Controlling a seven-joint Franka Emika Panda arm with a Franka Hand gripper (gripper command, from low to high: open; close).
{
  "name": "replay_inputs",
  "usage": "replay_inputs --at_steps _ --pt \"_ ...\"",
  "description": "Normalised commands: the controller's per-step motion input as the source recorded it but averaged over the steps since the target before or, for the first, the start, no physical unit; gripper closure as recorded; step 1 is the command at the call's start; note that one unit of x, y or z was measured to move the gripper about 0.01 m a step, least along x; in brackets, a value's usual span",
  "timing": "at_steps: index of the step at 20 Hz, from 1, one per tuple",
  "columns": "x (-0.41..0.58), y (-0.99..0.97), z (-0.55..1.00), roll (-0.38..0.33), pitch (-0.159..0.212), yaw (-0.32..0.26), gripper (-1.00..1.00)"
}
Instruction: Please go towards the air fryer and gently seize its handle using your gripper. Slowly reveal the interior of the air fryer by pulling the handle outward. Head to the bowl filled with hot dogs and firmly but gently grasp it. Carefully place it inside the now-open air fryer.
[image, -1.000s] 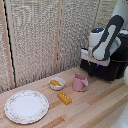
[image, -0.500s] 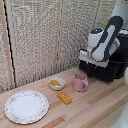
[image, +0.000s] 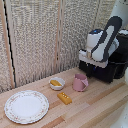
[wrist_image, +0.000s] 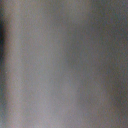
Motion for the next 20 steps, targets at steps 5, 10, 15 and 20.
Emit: replay_inputs --at_steps 5,10,15,20 --pt "0.031 0.29 -0.03 -0.053 0.005 -0.008 -1.00" --pt "0.003 0.27 0.25 0.000 0.000 0.014 -1.00" --pt "0.021 0.32 0.91 0.000 0.004 0.021 -1.00" --pt "0.134 0.29 1.00 -0.036 0.018 0.009 -1.00"
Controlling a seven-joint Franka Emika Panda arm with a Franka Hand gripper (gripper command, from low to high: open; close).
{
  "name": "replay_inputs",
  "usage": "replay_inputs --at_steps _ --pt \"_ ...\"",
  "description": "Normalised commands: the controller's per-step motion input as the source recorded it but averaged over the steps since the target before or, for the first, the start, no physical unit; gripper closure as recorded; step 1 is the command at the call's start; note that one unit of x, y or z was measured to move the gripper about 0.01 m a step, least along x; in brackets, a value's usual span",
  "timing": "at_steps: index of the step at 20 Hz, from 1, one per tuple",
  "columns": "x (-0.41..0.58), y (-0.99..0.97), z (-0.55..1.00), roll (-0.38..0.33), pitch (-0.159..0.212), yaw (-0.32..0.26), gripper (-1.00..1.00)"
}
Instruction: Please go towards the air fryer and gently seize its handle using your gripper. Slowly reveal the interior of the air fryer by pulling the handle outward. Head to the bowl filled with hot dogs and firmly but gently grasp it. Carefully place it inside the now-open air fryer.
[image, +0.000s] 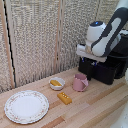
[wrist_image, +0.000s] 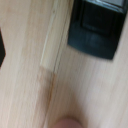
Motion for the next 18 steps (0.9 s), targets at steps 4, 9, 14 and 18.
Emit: replay_inputs --at_steps 4,9,14,18 --pt "0.325 0.35 0.74 -0.016 0.124 0.091 -1.00" --pt "0.410 0.40 0.50 0.098 0.238 0.126 -1.00" --pt "0.394 0.46 0.28 0.183 0.266 0.119 -1.00" --pt "0.385 0.43 0.19 0.238 0.261 0.123 -1.00"
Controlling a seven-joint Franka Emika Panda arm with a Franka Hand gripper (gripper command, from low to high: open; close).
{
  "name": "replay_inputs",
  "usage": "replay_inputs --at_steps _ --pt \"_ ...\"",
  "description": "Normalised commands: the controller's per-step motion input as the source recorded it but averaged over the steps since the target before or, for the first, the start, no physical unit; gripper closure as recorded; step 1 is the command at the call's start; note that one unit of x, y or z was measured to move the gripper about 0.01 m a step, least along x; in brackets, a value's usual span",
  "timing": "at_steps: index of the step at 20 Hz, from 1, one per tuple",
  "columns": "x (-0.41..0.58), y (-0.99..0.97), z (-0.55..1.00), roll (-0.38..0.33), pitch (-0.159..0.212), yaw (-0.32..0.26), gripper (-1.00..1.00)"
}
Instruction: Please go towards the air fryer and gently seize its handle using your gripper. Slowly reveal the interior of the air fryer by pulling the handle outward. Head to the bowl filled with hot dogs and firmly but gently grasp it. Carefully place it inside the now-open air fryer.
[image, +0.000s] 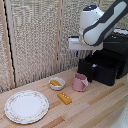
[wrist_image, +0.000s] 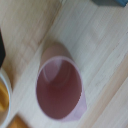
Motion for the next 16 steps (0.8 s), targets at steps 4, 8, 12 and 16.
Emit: replay_inputs --at_steps 4,8,12,16 --pt "0.395 0.41 0.20 0.241 0.251 0.122 -1.00" --pt "0.456 0.35 0.14 0.222 0.213 0.122 -1.00" --pt "0.495 0.19 0.01 0.145 0.176 0.127 -1.00" --pt "0.584 0.02 -0.02 0.065 0.129 0.125 -1.00"
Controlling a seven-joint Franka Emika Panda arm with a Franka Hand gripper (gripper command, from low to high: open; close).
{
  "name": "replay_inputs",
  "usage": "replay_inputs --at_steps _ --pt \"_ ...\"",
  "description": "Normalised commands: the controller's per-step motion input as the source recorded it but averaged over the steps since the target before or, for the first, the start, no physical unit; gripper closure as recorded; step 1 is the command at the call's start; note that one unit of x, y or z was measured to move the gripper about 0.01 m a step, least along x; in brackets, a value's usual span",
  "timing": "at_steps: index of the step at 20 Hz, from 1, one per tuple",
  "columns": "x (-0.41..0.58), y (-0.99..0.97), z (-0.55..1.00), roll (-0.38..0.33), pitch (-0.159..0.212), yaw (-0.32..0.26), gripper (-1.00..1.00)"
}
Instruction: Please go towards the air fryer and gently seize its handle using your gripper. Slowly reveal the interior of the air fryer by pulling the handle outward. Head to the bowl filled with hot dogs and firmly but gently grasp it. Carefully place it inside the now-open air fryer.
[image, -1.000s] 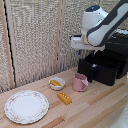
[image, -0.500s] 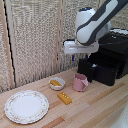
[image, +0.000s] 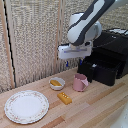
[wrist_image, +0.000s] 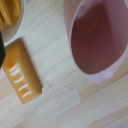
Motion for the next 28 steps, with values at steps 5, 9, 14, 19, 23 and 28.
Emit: replay_inputs --at_steps 5,9,14,19,23,28 --pt "0.623 0.00 -0.12 0.007 0.086 0.141 -1.00" --pt "0.572 0.00 -0.20 -0.010 0.072 0.156 -1.00" --pt "0.230 0.14 -0.33 -0.027 0.114 0.114 -1.00" --pt "0.051 0.04 -0.35 -0.072 0.119 0.093 -1.00" --pt "0.157 -0.06 -0.27 -0.099 0.082 0.132 -1.00" --pt "0.334 -0.20 -0.21 -0.071 0.042 0.148 1.00"
